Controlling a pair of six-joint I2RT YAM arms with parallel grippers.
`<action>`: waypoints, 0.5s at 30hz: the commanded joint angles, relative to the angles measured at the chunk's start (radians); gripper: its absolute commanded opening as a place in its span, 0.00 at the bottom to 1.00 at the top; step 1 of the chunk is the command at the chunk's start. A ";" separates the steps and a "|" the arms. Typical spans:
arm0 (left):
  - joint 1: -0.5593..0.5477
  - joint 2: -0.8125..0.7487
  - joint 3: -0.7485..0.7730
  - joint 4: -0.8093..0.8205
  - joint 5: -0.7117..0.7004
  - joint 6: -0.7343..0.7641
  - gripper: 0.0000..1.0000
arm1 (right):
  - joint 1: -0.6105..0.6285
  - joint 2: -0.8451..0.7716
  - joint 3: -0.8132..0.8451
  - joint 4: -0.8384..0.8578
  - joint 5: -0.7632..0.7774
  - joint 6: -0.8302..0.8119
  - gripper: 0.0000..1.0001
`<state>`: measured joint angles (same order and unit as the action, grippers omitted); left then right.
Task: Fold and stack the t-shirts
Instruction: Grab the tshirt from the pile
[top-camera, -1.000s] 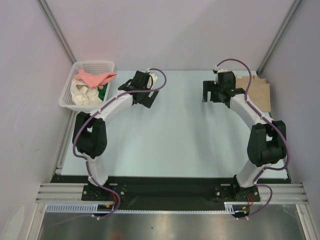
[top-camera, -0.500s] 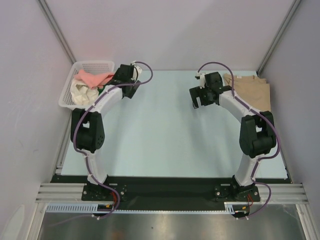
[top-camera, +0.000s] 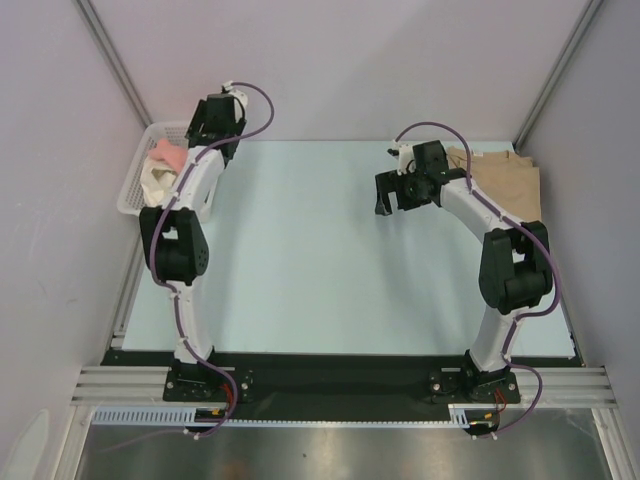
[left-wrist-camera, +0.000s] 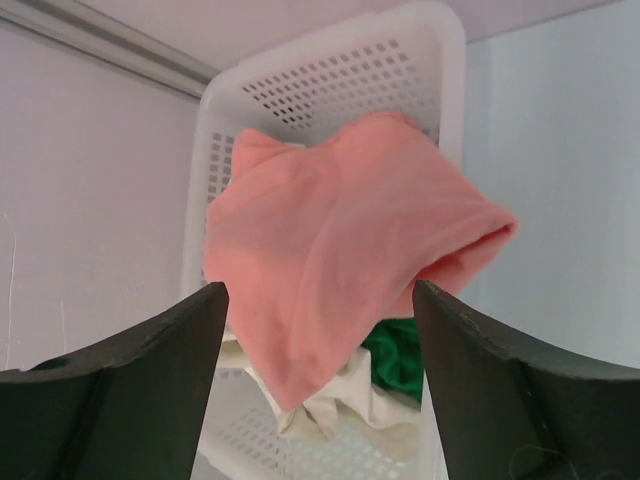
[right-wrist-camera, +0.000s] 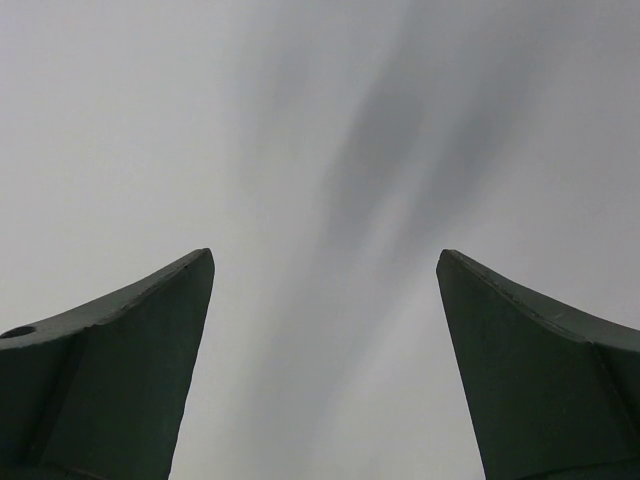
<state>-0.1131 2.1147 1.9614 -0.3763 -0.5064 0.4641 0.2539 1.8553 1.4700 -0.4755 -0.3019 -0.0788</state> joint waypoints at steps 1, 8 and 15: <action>-0.014 0.047 0.077 0.019 -0.018 0.011 0.79 | -0.008 -0.018 0.003 0.003 -0.014 0.007 1.00; -0.007 0.068 0.059 0.001 -0.001 0.008 0.64 | -0.007 -0.039 -0.005 0.011 0.014 -0.016 1.00; 0.009 0.082 0.051 -0.006 0.002 0.004 0.56 | -0.001 -0.041 -0.023 0.028 0.030 -0.022 1.00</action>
<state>-0.1177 2.1975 1.9991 -0.3878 -0.5030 0.4709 0.2508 1.8549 1.4540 -0.4732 -0.2920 -0.0841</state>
